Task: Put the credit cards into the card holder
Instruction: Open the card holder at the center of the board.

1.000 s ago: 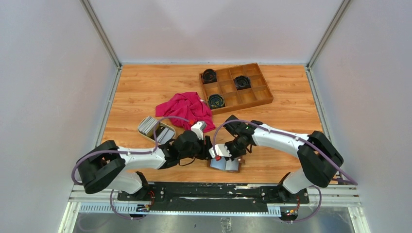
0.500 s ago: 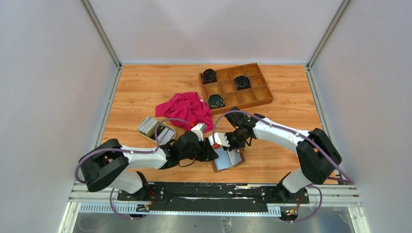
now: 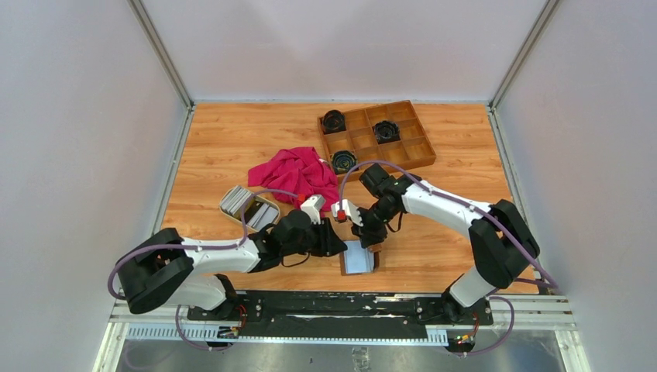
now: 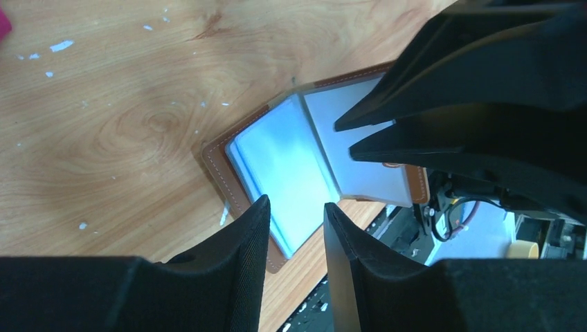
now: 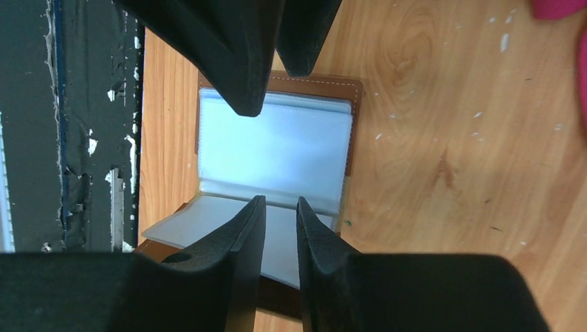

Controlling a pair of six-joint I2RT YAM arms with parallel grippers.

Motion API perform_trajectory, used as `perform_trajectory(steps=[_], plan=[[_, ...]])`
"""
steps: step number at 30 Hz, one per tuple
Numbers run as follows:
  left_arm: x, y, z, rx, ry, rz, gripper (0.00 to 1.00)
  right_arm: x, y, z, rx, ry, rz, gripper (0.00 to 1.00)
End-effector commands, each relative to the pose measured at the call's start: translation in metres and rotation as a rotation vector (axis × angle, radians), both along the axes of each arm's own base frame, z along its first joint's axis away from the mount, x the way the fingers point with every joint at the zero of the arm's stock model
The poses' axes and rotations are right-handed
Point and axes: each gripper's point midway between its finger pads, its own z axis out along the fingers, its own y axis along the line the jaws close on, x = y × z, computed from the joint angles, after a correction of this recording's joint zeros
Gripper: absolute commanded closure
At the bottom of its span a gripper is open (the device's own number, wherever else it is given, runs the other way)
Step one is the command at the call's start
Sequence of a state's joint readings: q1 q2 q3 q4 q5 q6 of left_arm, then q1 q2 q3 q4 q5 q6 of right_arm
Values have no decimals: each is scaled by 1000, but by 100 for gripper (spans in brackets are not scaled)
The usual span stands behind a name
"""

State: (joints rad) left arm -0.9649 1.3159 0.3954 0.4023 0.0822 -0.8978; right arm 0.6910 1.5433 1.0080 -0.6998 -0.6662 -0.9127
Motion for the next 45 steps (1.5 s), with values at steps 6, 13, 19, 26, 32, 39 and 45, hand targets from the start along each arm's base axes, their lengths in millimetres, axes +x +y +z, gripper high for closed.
perform_trajectory(steps=[6,13,19,26,32,39,45], plan=[[-6,-9,8,-106,-3,-40,60,-19,-12,-16,-87,158,-11,74],[-10,-19,7,-171,4,-75,61,-16,-16,-13,-71,108,34,74],[-8,-16,7,-158,-37,-74,61,-15,-24,-2,-2,36,80,74],[-4,-4,4,-103,-89,-51,61,-30,-38,-13,28,-35,243,73],[6,0,21,-94,-188,-41,60,-31,-50,-26,-9,-64,330,73],[1,-7,0,-53,-123,-77,56,-24,-49,-26,6,-65,311,73],[-4,-22,-18,-35,-31,-125,44,-26,-49,-28,17,-58,313,73]])
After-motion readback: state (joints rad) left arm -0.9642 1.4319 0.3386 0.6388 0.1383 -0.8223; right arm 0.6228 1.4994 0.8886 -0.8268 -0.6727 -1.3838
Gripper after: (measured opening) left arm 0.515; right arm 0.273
